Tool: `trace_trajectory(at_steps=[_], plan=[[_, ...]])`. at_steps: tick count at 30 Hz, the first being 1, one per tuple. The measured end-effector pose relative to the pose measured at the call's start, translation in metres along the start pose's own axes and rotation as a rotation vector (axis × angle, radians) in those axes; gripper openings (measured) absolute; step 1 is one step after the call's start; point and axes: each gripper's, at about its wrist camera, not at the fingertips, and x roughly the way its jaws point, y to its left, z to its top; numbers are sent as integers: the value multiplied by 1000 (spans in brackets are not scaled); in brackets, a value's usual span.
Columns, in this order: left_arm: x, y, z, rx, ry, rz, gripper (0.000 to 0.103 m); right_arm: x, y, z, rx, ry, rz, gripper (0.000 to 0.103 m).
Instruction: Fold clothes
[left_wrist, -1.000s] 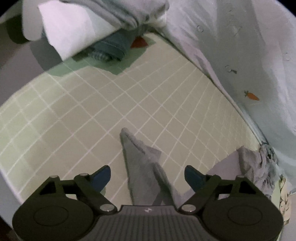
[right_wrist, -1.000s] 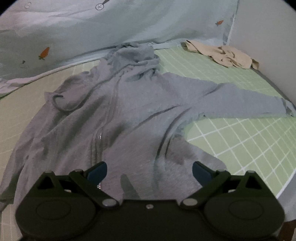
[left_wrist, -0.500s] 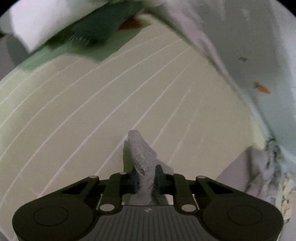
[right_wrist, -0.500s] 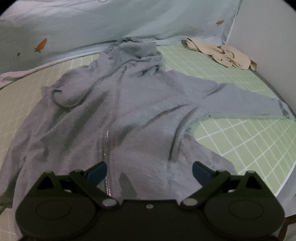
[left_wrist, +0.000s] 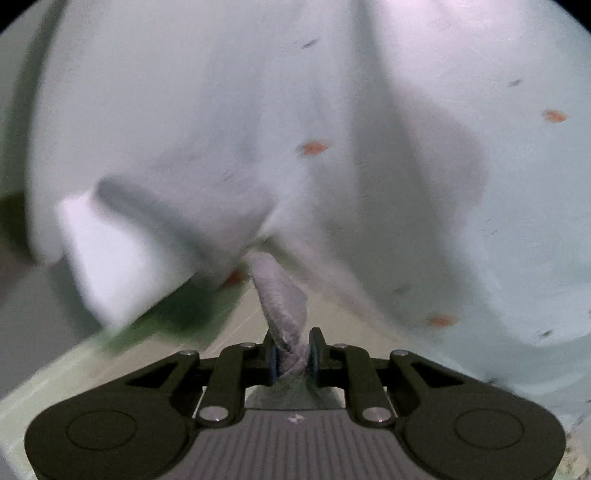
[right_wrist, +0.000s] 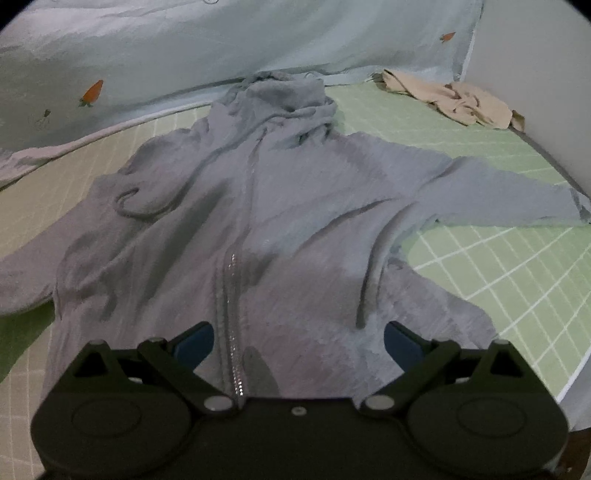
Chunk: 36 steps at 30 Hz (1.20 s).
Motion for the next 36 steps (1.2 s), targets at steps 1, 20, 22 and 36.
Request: trace_trajectory(at_steps=[1,20,22,36], plan=[[6,13,-14,-23,63,73,24,1,1,-1,-5,4,3,100],[57,109,-50,-321,350,303,61,6,19,-9,-54,55,-7,100],[56,107,-48,-284,323,305,22,9,22,-7,-51,58,-14,100],[38,113,1,-255,46,363,22,4,10,-5,-26,28,11,100]])
